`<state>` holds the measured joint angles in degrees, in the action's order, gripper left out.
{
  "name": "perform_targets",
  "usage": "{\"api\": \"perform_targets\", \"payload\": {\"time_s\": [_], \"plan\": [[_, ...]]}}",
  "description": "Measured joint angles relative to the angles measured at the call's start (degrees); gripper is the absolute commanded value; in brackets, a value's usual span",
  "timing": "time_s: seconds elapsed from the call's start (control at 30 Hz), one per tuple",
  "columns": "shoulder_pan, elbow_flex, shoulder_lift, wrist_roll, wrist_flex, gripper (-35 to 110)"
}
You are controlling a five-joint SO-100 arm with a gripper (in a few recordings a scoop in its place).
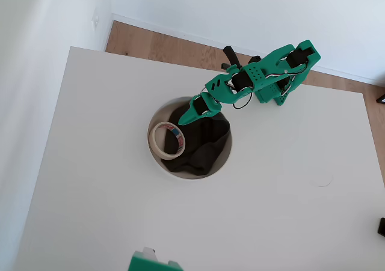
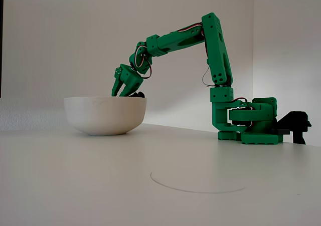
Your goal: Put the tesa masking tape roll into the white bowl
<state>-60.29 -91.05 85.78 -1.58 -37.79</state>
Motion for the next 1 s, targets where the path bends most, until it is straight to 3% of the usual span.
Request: {"api": "perform_targets", "payload": {"time_s": [0.23, 0.5, 0.83, 1.0], "plan": [[2.90, 0.00, 0.35, -0.97, -0.79, -8], [11.07, 2.11, 13.01, -4.04, -10.63, -8], [33.66, 1.05, 36.47, -3.52, -34.10, -8], [44.47, -7.21, 50.62, -2.72, -40.69, -8]]}}
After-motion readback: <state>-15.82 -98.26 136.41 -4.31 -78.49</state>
